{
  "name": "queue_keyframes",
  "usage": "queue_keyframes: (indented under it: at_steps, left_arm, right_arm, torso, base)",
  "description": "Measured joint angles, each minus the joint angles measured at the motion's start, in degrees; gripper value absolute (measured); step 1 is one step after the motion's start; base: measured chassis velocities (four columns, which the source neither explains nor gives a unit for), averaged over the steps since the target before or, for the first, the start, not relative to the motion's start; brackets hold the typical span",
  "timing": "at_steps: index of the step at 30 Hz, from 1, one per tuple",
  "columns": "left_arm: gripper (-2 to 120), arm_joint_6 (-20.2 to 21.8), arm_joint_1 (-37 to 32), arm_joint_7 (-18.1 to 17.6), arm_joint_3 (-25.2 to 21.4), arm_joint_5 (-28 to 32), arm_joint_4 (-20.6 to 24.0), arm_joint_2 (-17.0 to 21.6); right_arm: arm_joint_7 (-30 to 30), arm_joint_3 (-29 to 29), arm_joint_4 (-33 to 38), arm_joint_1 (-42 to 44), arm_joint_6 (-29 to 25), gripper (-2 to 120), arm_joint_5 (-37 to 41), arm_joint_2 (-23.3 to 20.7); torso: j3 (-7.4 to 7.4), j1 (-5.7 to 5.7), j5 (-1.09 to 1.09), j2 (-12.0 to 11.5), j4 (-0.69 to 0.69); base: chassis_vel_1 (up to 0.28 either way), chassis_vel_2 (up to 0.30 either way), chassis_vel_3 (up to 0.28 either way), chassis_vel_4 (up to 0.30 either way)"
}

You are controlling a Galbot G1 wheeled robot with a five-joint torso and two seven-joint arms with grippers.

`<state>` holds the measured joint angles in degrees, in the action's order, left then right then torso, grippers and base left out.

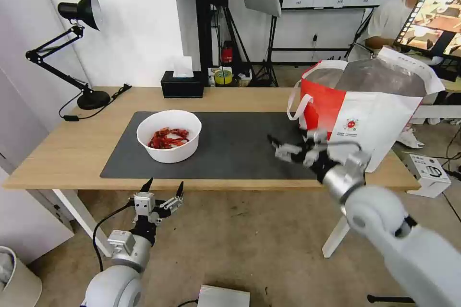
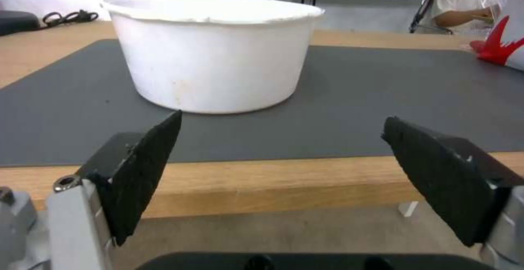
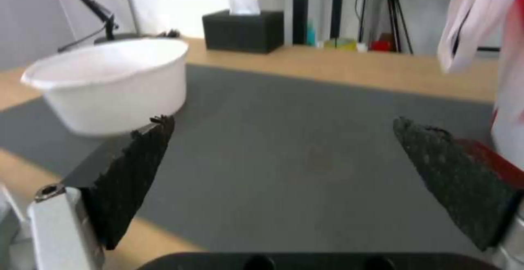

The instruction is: Pick up the trash from the table and place it into the takeout bag.

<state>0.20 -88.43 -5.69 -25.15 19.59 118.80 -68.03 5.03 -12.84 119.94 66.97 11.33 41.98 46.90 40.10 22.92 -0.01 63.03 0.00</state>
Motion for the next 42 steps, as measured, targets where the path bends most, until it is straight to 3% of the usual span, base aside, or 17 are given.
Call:
queue_keyframes:
  at_steps: [6,17,42]
  left_arm:
    - [100,-0.50,-0.45,0.10,-0.30,-0.10,-0.01,0.05]
    - [100,-1.09,-1.16,0.26,-0.45,-0.46,-0.02,0.00]
    - [100,-1.15,-1.31,0.30,-0.60,-0.50,0.31,0.18]
  right_arm:
    - [-0.42,-0.04,-1.18,6.31,-5.29,100,-5.85,2.40]
    - [-0.42,0.13,-3.89,9.41,-10.34,100,-9.62,4.62]
    - [-0.07,1.41,-6.10,9.17,-13.32,100,-10.85,5.79]
  torso:
    - [0.00,-0.01,0.01,0.00,-0.01]
    - [0.00,0.00,0.01,0.00,0.00]
    - [0.01,0.00,0.01,0.00,0.00]
  base:
    - [0.000,0.000,0.000,0.000]
    - [0.000,0.000,0.000,0.000]
    - [0.000,0.000,0.000,0.000]
